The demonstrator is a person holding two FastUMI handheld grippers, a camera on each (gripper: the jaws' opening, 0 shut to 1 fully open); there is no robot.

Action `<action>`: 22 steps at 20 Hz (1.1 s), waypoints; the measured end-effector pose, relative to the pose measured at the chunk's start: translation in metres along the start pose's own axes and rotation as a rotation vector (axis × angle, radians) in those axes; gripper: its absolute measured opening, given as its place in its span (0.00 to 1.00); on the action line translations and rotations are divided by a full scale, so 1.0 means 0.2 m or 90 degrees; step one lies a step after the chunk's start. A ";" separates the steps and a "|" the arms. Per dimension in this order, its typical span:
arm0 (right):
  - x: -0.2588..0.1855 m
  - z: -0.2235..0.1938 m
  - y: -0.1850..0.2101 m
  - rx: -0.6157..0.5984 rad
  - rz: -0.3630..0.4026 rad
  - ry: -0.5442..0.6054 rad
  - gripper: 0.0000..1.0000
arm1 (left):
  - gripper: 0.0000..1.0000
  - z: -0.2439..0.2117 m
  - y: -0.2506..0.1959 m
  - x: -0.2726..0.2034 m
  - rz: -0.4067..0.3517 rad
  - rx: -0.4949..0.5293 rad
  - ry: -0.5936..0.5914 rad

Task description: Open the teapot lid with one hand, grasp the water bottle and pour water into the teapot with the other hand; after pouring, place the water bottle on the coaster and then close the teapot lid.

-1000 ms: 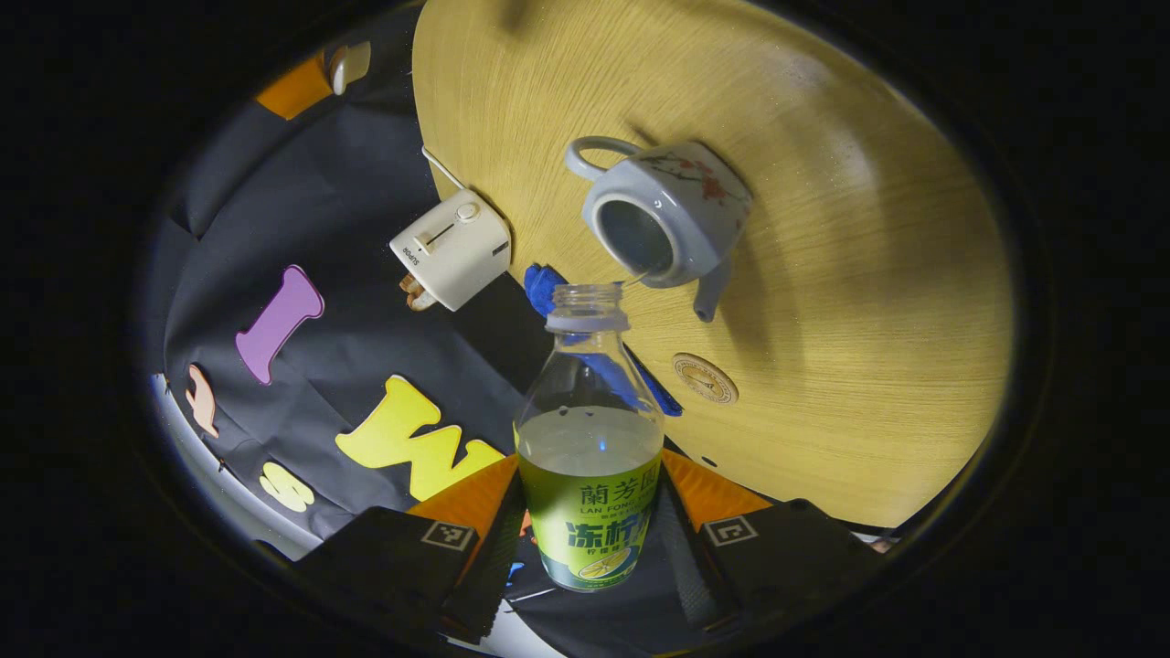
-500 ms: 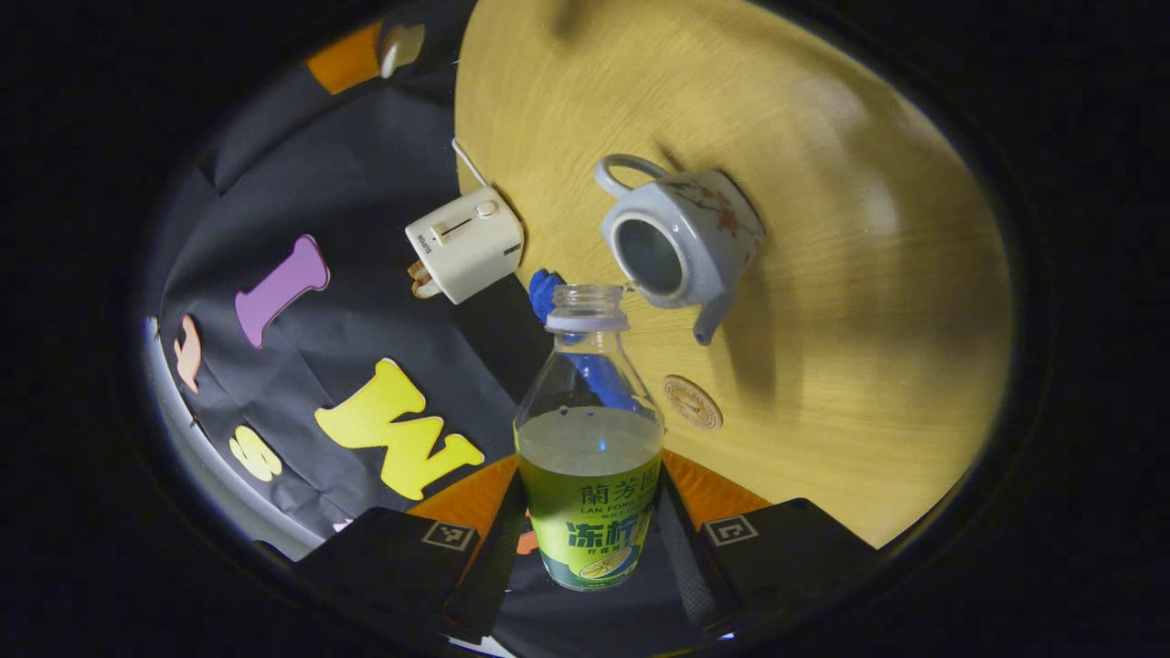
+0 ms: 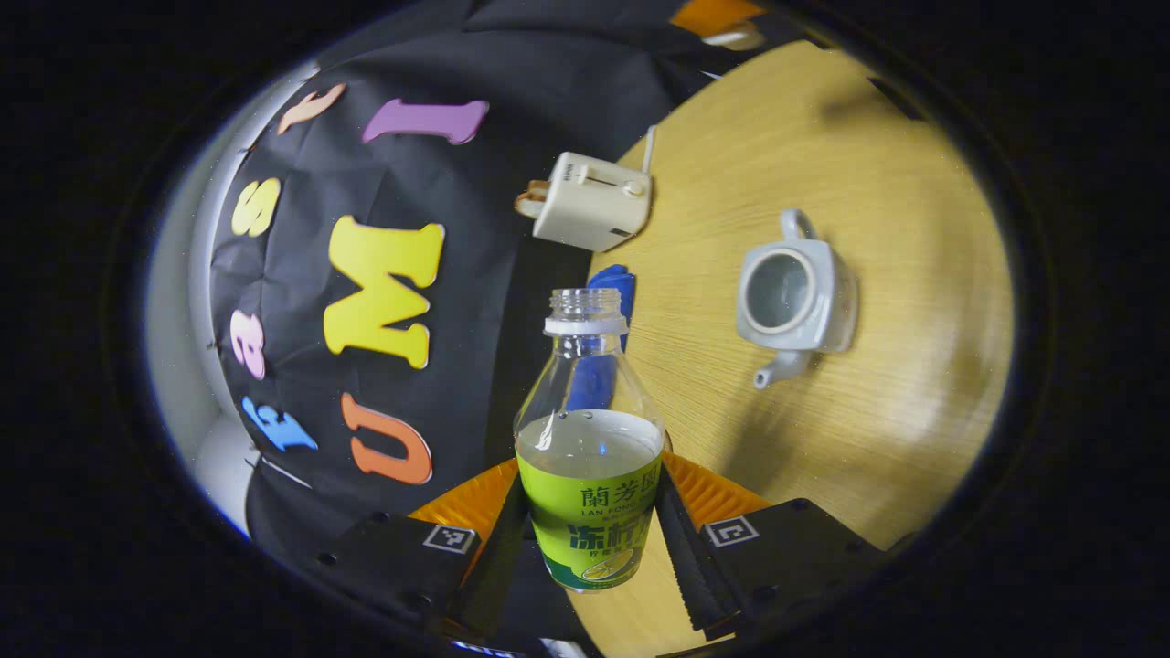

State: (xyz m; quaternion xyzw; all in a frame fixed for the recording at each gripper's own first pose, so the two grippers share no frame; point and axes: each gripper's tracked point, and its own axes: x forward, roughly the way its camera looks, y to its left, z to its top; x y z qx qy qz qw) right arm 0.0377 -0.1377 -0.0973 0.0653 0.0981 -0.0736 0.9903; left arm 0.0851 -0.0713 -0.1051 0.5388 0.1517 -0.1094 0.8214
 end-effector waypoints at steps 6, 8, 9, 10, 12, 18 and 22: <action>0.02 -0.08 0.07 -0.009 0.014 0.018 0.00 | 0.76 0.01 0.25 0.16 0.059 -0.325 -0.053; 0.03 -0.11 0.09 -0.015 0.021 0.025 0.00 | 0.76 0.01 0.28 0.21 0.039 -0.428 -0.071; 0.03 -0.12 0.11 -0.018 0.024 0.028 0.00 | 0.76 0.02 0.28 0.24 0.026 -0.478 -0.078; 0.03 -0.13 0.13 -0.020 0.029 0.031 0.00 | 0.76 0.03 0.29 0.25 0.012 -0.524 -0.085; 0.03 -0.16 0.15 -0.019 0.035 0.036 0.00 | 0.76 0.01 0.33 0.29 0.007 -0.606 -0.104; 0.04 -0.23 0.24 -0.012 0.056 0.043 0.00 | 0.77 -0.07 0.32 0.54 0.010 -0.729 -0.132; 0.05 -0.29 0.30 -0.021 0.068 0.055 0.00 | 0.78 -0.12 0.29 0.69 0.015 -0.759 -0.129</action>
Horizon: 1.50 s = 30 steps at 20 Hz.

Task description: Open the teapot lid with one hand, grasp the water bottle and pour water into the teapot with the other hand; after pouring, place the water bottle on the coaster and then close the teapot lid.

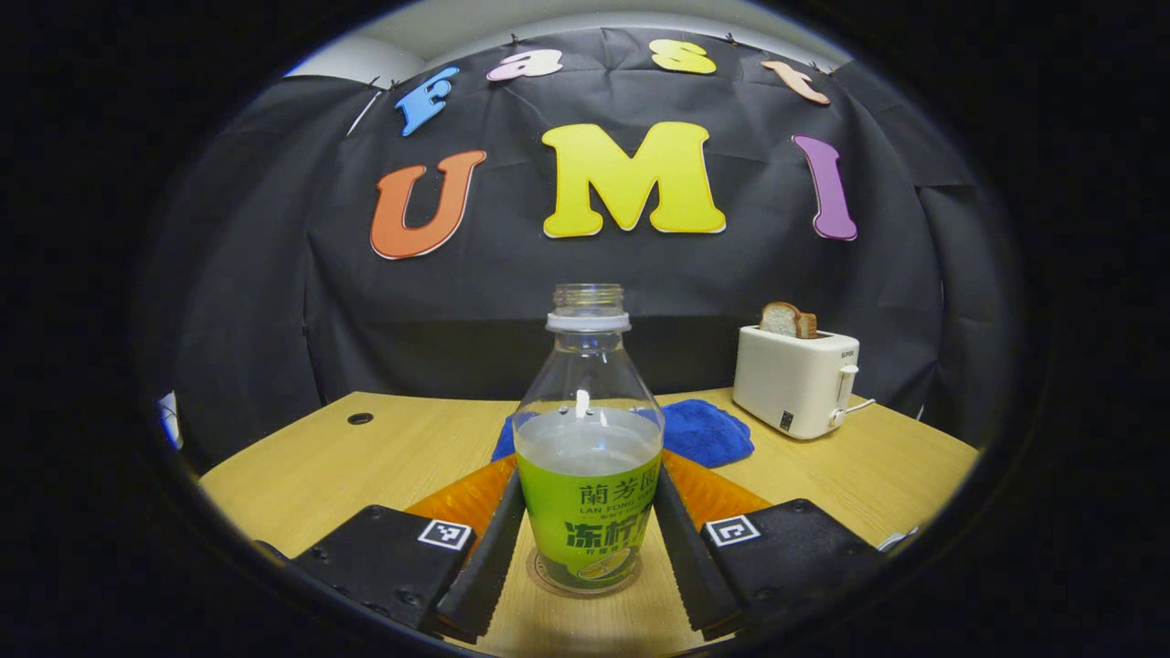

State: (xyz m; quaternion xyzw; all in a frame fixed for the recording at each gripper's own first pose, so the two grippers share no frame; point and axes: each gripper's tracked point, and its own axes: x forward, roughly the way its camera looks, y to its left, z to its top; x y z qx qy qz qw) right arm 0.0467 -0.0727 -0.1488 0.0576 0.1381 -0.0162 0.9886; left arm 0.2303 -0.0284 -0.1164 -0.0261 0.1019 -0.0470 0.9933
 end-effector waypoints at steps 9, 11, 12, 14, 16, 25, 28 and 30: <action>0.01 -0.06 0.05 -0.008 0.007 0.014 0.00 | 0.80 -0.07 0.03 0.06 -0.001 -0.022 0.007; 0.01 -0.06 0.06 -0.008 0.011 0.016 0.00 | 0.90 -0.06 0.02 0.06 -0.012 -0.030 0.005; 0.01 -0.06 0.07 -0.009 0.012 0.016 0.00 | 0.93 -0.05 0.02 0.05 -0.012 -0.031 0.004; 0.00 -0.03 0.07 -0.011 0.010 0.011 0.00 | 0.95 -0.01 0.04 0.01 -0.012 -0.029 -0.006; -0.01 0.00 0.10 -0.009 0.014 0.004 0.00 | 0.95 0.05 0.06 -0.04 -0.002 -0.025 -0.024; -0.01 0.08 0.30 -0.012 0.051 -0.004 0.00 | 0.96 0.36 0.09 -0.35 -0.030 -0.020 -0.097; 0.02 0.10 0.39 -0.004 0.075 -0.004 0.00 | 0.96 0.42 0.14 -0.48 -0.026 -0.025 -0.112; 0.05 0.10 0.44 -0.004 0.088 -0.001 0.00 | 0.96 0.44 0.18 -0.58 -0.017 -0.032 -0.122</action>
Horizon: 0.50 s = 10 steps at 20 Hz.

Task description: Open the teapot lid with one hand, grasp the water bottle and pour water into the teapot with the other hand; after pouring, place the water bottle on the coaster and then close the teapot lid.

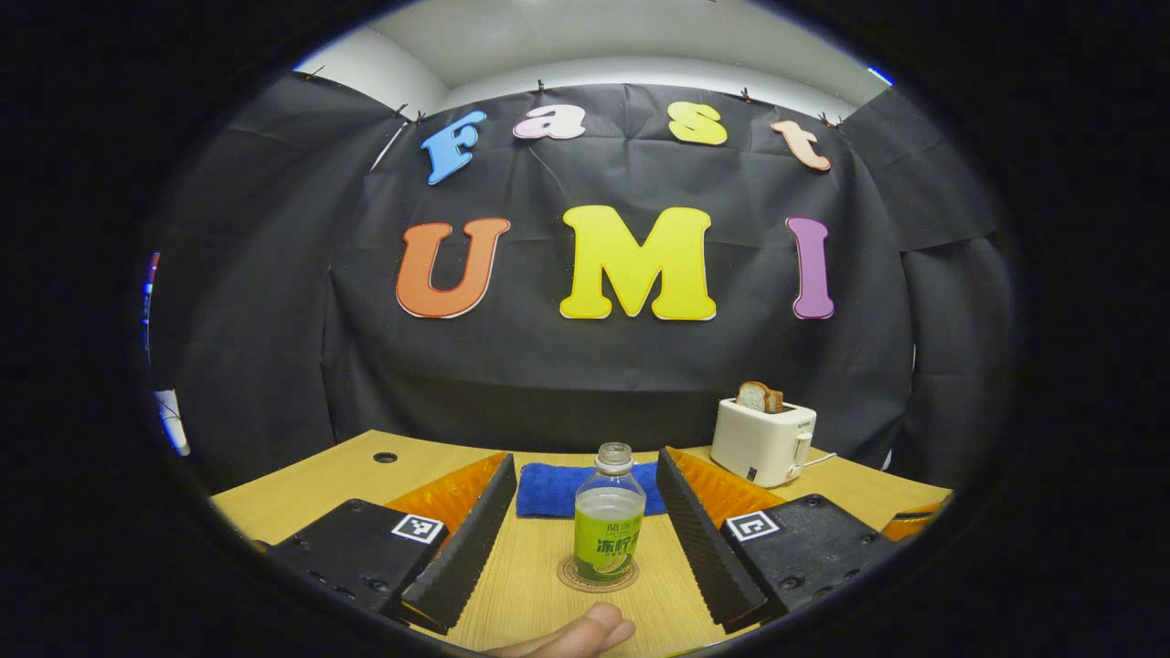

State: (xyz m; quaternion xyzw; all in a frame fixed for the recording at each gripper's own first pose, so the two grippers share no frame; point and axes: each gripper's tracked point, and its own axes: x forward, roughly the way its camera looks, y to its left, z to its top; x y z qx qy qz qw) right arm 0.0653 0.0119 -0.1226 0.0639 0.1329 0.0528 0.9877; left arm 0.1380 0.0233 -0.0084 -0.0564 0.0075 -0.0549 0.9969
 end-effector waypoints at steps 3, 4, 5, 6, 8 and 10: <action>0.06 -0.04 0.05 0.008 0.017 0.018 0.00 | 0.96 0.03 0.06 -0.12 0.023 0.004 -0.007; 0.07 -0.05 0.07 0.011 0.022 0.025 0.00 | 0.96 0.02 0.05 -0.15 0.021 0.005 -0.004; 0.08 -0.06 0.09 0.012 0.025 0.030 0.00 | 0.96 0.03 0.06 -0.19 0.024 0.005 -0.006; 0.10 -0.07 0.10 0.010 0.027 0.034 0.00 | 0.96 0.04 0.07 -0.22 0.026 0.003 -0.012; 0.13 -0.08 0.11 0.005 0.027 0.040 0.00 | 0.96 0.04 0.07 -0.27 0.023 -0.002 -0.018; 0.16 -0.09 0.11 0.003 0.024 0.045 0.00 | 0.96 0.01 0.07 -0.30 0.013 -0.005 -0.012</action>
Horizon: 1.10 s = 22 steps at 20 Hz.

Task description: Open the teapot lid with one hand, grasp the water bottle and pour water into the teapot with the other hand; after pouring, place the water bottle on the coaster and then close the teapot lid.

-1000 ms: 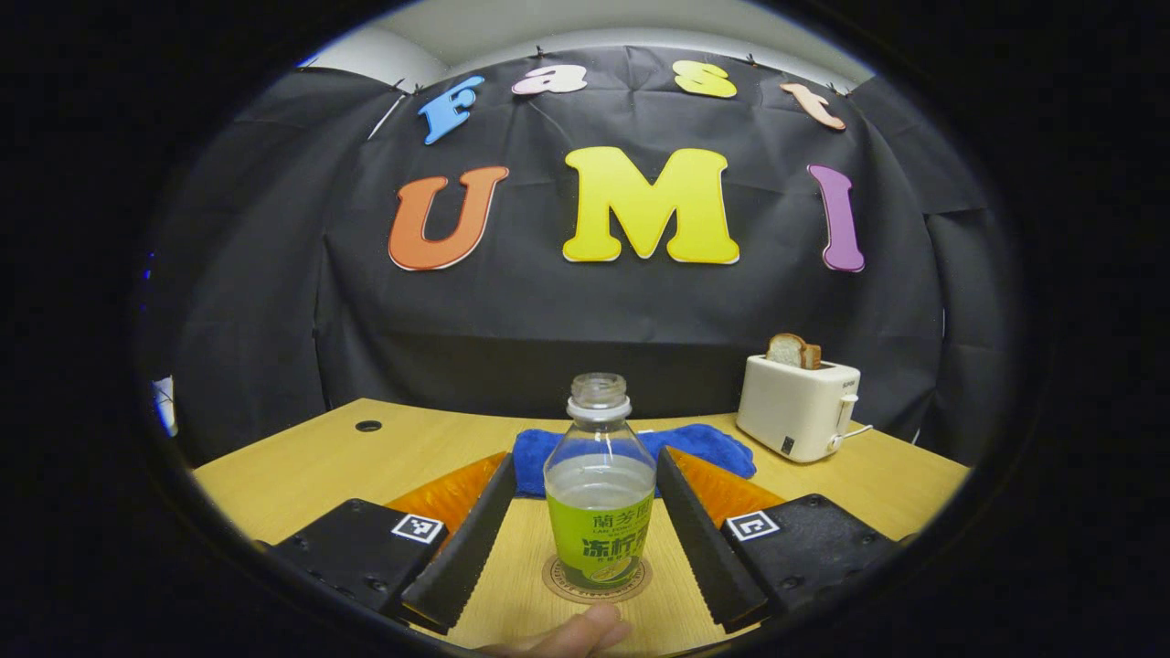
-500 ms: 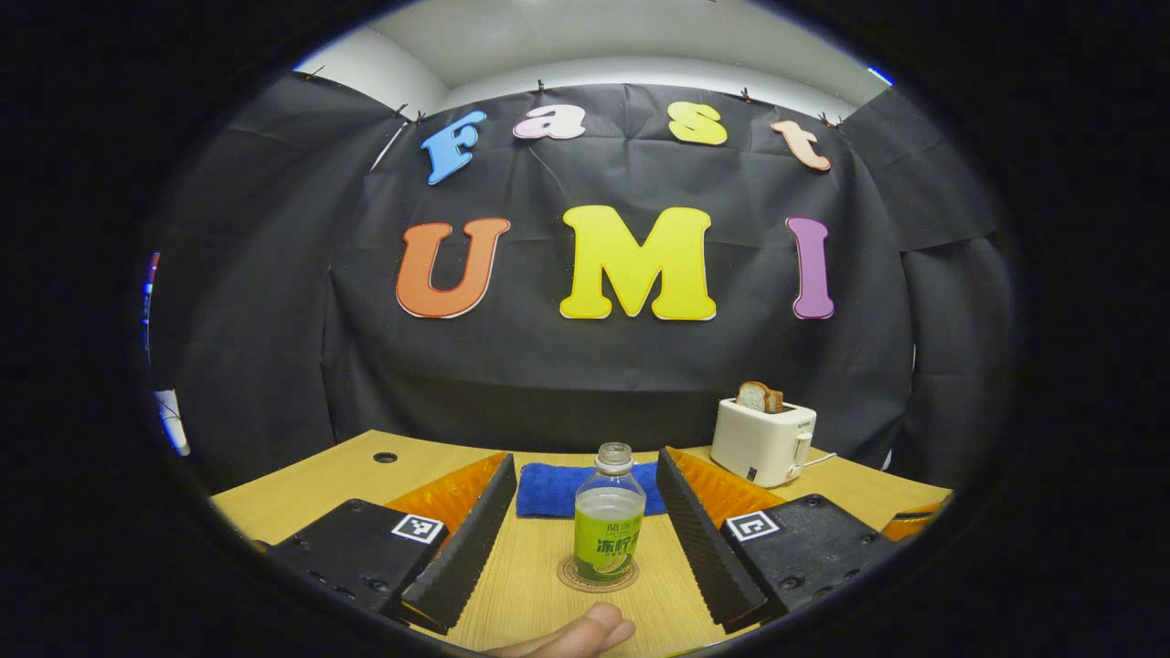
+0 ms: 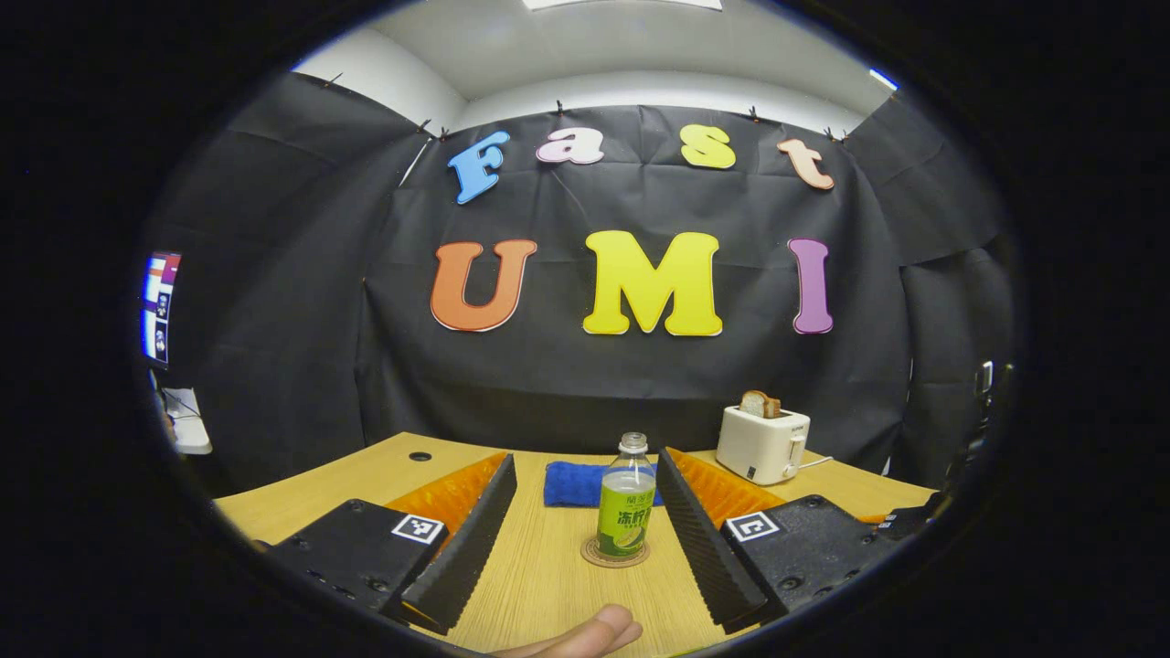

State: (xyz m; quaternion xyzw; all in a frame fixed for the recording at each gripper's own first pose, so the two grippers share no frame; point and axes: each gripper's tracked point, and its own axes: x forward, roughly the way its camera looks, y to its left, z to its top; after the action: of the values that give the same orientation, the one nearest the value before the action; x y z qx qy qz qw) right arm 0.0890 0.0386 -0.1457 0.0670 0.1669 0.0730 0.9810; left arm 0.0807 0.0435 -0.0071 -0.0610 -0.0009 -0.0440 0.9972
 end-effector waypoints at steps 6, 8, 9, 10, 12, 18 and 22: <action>0.07 -0.03 -0.03 0.014 -0.008 0.012 0.00 | 0.96 -0.11 0.01 -0.02 -0.016 0.002 0.033; 0.08 -0.04 -0.04 0.014 -0.012 0.017 0.00 | 0.96 -0.16 0.02 -0.01 -0.016 0.003 0.048; 0.09 -0.05 -0.03 0.014 -0.011 0.019 0.02 | 0.96 -0.18 0.03 -0.01 -0.016 0.004 0.054; 0.08 -0.05 -0.03 0.011 -0.011 0.021 0.02 | 0.96 -0.19 0.04 -0.02 -0.014 0.005 0.058; 0.07 -0.03 -0.01 0.004 -0.012 0.010 0.05 | 0.96 -0.22 0.04 -0.03 -0.013 0.008 0.067; -0.06 0.11 0.06 0.008 -0.012 -0.023 0.29 | 0.96 -0.25 0.08 -0.12 -0.009 0.011 0.092; -0.19 0.26 0.10 -0.020 -0.028 -0.057 0.58 | 0.96 -0.21 0.13 -0.21 -0.001 0.013 0.091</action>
State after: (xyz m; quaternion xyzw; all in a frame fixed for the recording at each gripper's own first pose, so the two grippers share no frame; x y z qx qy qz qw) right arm 0.0684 0.0459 -0.0821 0.0513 0.1230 0.0512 0.9898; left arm 0.0411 0.0677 -0.0519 -0.0474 0.0697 -0.0487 0.9953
